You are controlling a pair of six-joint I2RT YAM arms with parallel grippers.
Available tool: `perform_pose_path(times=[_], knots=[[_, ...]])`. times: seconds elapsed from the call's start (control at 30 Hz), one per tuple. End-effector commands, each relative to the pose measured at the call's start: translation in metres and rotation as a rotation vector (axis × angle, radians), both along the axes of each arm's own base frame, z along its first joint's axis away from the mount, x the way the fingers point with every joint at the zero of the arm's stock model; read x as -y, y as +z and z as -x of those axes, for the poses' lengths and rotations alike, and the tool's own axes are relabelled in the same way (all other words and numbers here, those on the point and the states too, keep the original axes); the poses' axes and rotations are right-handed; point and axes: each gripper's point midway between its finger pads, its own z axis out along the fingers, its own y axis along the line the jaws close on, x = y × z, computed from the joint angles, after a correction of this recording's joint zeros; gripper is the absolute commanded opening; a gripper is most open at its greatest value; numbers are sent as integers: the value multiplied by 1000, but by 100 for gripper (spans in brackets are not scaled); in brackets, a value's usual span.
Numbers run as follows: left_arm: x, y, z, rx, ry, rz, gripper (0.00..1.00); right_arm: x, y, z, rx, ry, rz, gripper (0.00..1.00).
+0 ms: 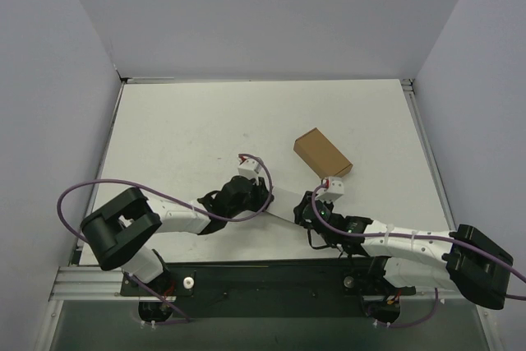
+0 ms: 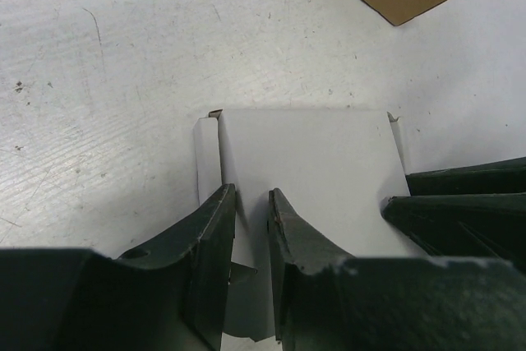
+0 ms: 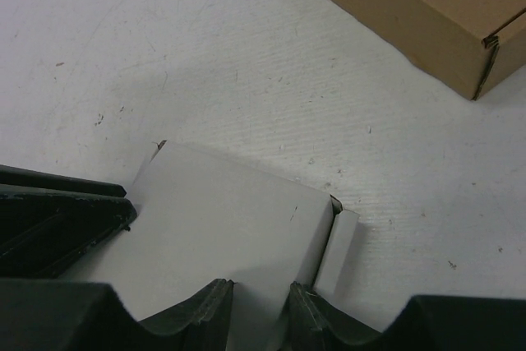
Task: Fold the paper box
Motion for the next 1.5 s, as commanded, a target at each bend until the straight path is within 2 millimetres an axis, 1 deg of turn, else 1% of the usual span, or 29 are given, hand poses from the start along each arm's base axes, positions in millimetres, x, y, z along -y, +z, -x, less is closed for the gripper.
perform_pose_path(times=[0.0, 0.13, 0.17, 0.2, 0.23, 0.27, 0.3, 0.37, 0.4, 0.47, 0.5, 0.6, 0.67, 0.7, 0.73, 0.77, 0.83, 0.87, 0.97, 1.07, 1.27, 1.3, 1.47], knots=[[-55, -89, 50, -186, -44, -336, 32, 35, -48, 32, -155, 2, 125, 31], [-53, -87, 49, -180, -39, -347, 31, 41, -49, 35, -162, -3, 148, 28], [-52, -84, 47, -175, -34, -347, 31, 41, -47, 34, -157, -2, 149, 28], [-49, -77, 45, -162, -29, -332, 34, 43, -45, 34, -155, -5, 156, 28], [-49, -74, 45, -157, -29, -330, 38, 44, -44, 33, -147, -8, 160, 28], [-47, -68, 42, -145, -24, -319, 50, 44, -42, 32, -141, -11, 157, 28], [-41, -53, 36, -115, -15, -293, 53, 43, -40, 31, -138, -11, 156, 28], [-39, -41, 32, -94, -15, -290, 61, 44, -38, 29, -130, -15, 161, 29], [-32, -25, 26, -69, -12, -264, 64, 43, -36, 29, -128, -13, 164, 29], [-32, -16, 24, -56, -9, -263, 65, 42, -35, 28, -129, -12, 167, 29], [-30, -6, 23, -41, -7, -243, 65, 41, -34, 27, -126, -12, 166, 29], [-27, 6, 24, -30, 0, -200, 65, 40, -33, 27, -124, -11, 166, 29], [-24, 9, 30, -36, -5, -175, 64, 40, -33, 27, -122, -12, 164, 29], [-22, 13, 32, -32, -7, -158, 63, 40, -33, 27, -123, -12, 165, 29], [-20, 14, 36, -34, -6, -143, 61, 40, -32, 26, -120, -14, 165, 29], [-22, 12, 38, -35, -4, -141, 59, 40, -32, 27, -122, -11, 168, 29], [-18, 21, 39, -16, -6, -96, 55, 39, -32, 27, -121, -10, 166, 29], [-18, 22, 39, -13, -3, -88, 53, 39, -33, 27, -123, -8, 168, 29], [-11, 35, 38, 5, -13, -47, 51, 37, -32, 27, -121, -5, 168, 29], [-6, 37, 36, 7, -21, -34, 51, 36, -31, 27, -119, -2, 170, 29], [3, 29, 35, -7, -40, -40, 50, 36, -31, 27, -117, 2, 177, 29], [5, 29, 35, -4, -43, -31, 48, 36, -31, 27, -115, 3, 176, 29], [12, 33, 33, 11, -52, -7, 46, 35, -32, 28, -117, 5, 178, 29]])
